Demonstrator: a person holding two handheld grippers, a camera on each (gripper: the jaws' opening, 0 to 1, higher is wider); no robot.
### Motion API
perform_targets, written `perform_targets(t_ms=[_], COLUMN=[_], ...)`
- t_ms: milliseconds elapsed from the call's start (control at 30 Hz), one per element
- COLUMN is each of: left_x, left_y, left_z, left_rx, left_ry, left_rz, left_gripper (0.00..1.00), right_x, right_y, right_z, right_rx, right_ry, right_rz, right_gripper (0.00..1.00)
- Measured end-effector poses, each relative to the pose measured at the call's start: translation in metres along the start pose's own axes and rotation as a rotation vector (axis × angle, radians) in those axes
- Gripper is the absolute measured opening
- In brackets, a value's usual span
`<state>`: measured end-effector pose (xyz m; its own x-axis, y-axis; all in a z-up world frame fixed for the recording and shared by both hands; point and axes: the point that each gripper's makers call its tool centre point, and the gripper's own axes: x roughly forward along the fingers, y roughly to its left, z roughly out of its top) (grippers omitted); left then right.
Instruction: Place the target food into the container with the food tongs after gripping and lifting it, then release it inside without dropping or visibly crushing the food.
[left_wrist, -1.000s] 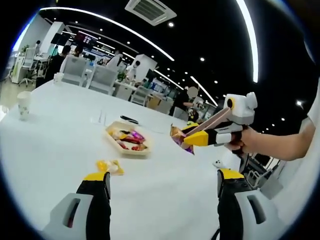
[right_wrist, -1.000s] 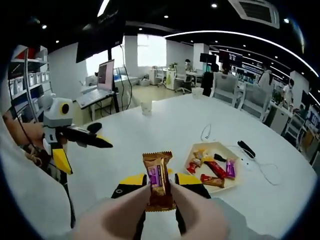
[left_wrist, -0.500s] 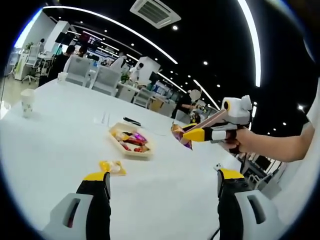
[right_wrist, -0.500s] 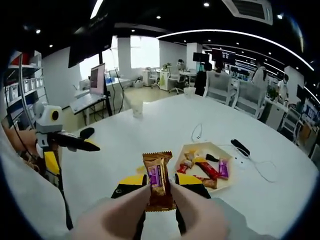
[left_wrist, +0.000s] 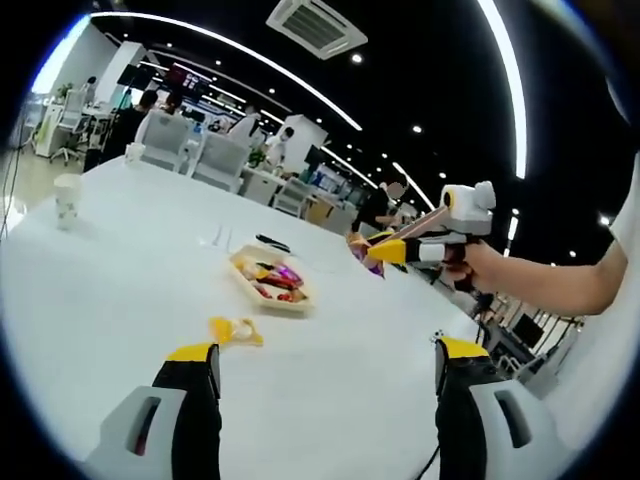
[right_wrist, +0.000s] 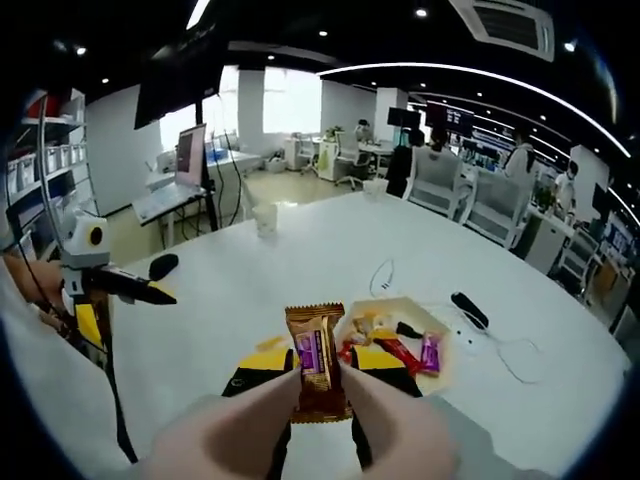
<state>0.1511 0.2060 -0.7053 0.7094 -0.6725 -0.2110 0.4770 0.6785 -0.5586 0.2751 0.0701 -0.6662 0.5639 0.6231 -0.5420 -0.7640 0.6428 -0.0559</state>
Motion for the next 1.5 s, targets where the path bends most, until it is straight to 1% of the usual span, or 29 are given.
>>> perform_targets(t_ms=[33,67,133,300,467,633,700,767,867,1033,1133,1233,1433,1500], left_x=[-0.003,-0.004,-0.005,-0.004,-0.003,-0.002,-0.002,-0.002,-0.004,-0.007,-0.007,-0.007,-0.005,-0.005], left_y=[-0.003,-0.005,-0.006,-0.002,-0.003,-0.003,-0.001,0.001,0.003,0.006,0.007,0.007,0.006,0.006], left_z=[0.006,0.006,0.006,0.004,0.003,0.002,0.003,0.005,0.007,0.006,0.003,0.002,0.004,0.004], left_rx=[0.03,0.043,0.044,0.059,0.07,0.068,0.066,0.068,0.064,0.056,0.052,0.046,0.042,0.041], left_ry=[-0.024,-0.026,-0.018,-0.01,-0.006,0.003,0.003,-0.001,-0.008,-0.015,-0.007,-0.008,-0.013,-0.015], left_rz=[-0.005,-0.009,-0.008,0.004,0.0,-0.002,0.001,0.006,0.017,0.034,0.043,0.047,0.051,0.053], left_gripper=[0.88,0.88,0.88,0.88,0.88,0.88,0.88,0.88,0.88,0.88,0.88,0.88,0.87,0.87], right_x=[0.001,0.002,0.002,0.007,0.008,0.006,0.006,0.006,0.009,0.014,0.017,0.021,0.033,0.037], right_y=[-0.003,-0.005,-0.008,-0.018,-0.021,-0.036,-0.048,-0.053,-0.062,-0.075,-0.082,-0.087,-0.099,-0.101], right_z=[0.0,0.001,0.003,0.008,0.011,0.028,0.036,0.041,0.046,0.05,0.055,0.059,0.058,0.057], right_rx=[0.003,0.006,0.01,0.012,-0.006,-0.019,-0.011,-0.029,-0.024,-0.01,-0.001,-0.006,0.021,0.029], right_ry=[-0.002,-0.003,-0.006,-0.007,-0.002,-0.019,-0.031,-0.033,-0.038,-0.042,-0.052,-0.053,-0.055,-0.054], right_rz=[-0.004,-0.007,-0.011,-0.021,-0.026,-0.044,-0.054,-0.063,-0.066,-0.072,-0.071,-0.074,-0.081,-0.086], right_gripper=[0.21,0.21,0.21,0.21,0.21,0.21,0.21,0.21,0.22,0.21,0.21,0.21,0.22,0.23])
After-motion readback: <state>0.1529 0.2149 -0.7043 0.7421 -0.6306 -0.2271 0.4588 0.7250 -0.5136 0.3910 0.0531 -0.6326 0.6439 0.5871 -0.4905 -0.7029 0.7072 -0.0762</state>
